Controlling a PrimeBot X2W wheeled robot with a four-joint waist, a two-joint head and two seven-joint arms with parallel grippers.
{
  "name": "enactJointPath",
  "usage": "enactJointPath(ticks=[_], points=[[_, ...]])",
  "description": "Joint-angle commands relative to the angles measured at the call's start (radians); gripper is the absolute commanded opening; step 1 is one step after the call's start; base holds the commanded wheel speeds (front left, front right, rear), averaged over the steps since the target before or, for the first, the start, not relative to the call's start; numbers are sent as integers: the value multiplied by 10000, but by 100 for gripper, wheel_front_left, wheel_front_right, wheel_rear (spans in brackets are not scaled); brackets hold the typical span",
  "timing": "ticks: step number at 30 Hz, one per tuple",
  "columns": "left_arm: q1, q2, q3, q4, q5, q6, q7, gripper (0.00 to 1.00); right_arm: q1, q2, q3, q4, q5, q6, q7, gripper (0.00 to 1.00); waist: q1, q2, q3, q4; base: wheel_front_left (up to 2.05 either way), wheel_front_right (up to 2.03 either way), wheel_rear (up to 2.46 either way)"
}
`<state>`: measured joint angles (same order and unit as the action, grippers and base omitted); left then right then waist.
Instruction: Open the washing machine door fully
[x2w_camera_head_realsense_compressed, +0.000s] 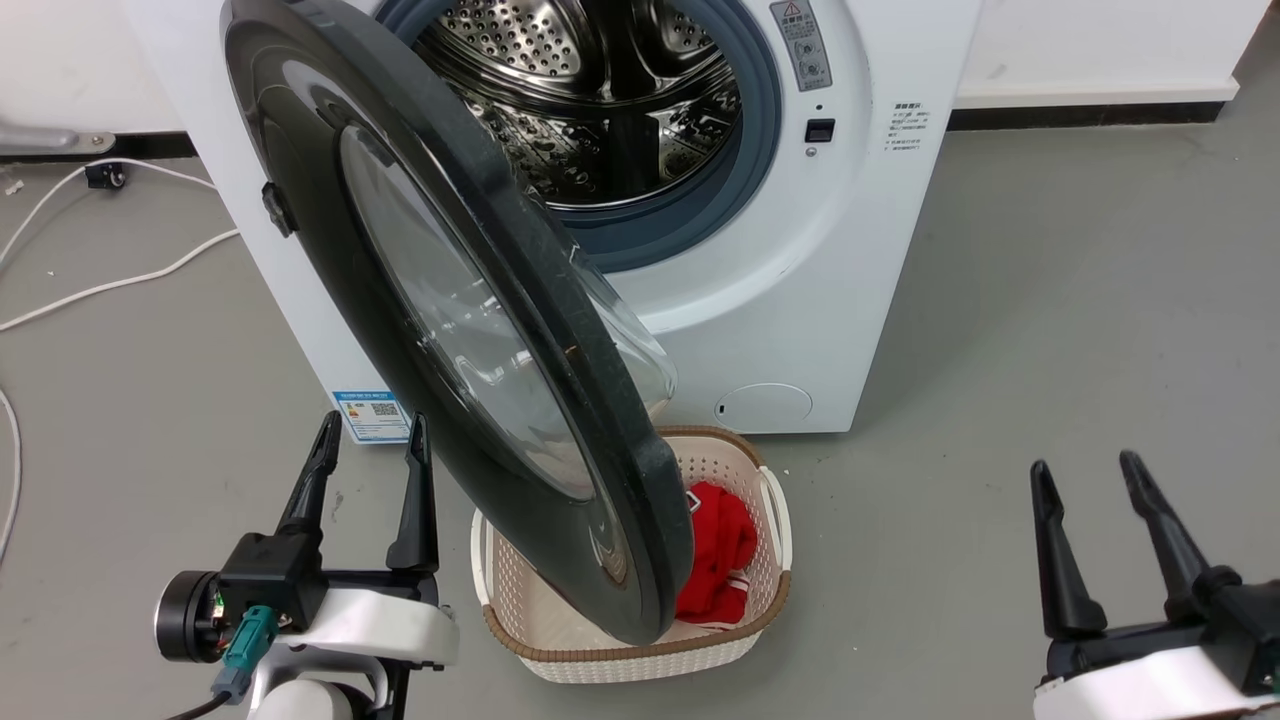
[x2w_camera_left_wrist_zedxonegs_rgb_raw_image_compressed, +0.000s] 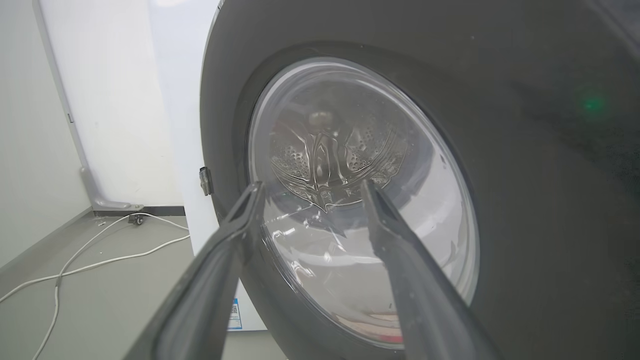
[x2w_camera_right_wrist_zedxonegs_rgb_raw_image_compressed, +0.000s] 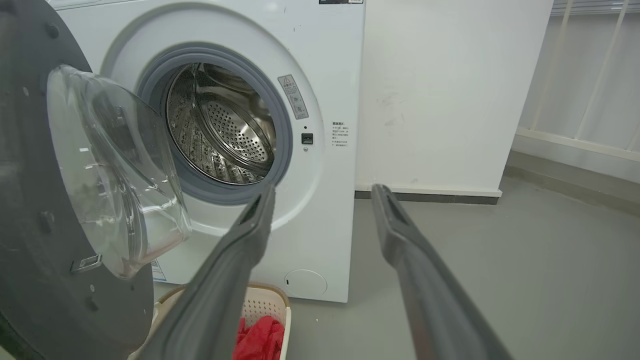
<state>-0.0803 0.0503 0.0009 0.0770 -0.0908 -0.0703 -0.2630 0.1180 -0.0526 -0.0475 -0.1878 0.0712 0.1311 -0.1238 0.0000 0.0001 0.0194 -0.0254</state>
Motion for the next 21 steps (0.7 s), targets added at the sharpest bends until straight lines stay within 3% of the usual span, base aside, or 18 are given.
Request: enactJointPath(ticks=[1,16,17,18,21], points=[[80,-1,4,-12,70,-41,-26,100,104,38,24,34,-22,-6,-78,100,0,-1,-6,2,0,0,0],[100,-1,-113,104,-32,-64,-26,100,-182,41,140,533,244,-6,-407,100,0,-1,-28,43,0,0,0],[99,-1,-123,117,-37,-81,-26,71,-194,41,141,537,254,-6,-416,100,0,-1,-24,39,0,0,0],[94,-1,-119,128,-34,-86,-26,0,-208,42,146,541,270,-6,-427,100,0,-1,-18,33,0,0,0],[73,-1,-98,128,-14,-129,-26,0,-234,42,153,559,299,-6,-440,100,0,-1,3,13,0,0,0]])
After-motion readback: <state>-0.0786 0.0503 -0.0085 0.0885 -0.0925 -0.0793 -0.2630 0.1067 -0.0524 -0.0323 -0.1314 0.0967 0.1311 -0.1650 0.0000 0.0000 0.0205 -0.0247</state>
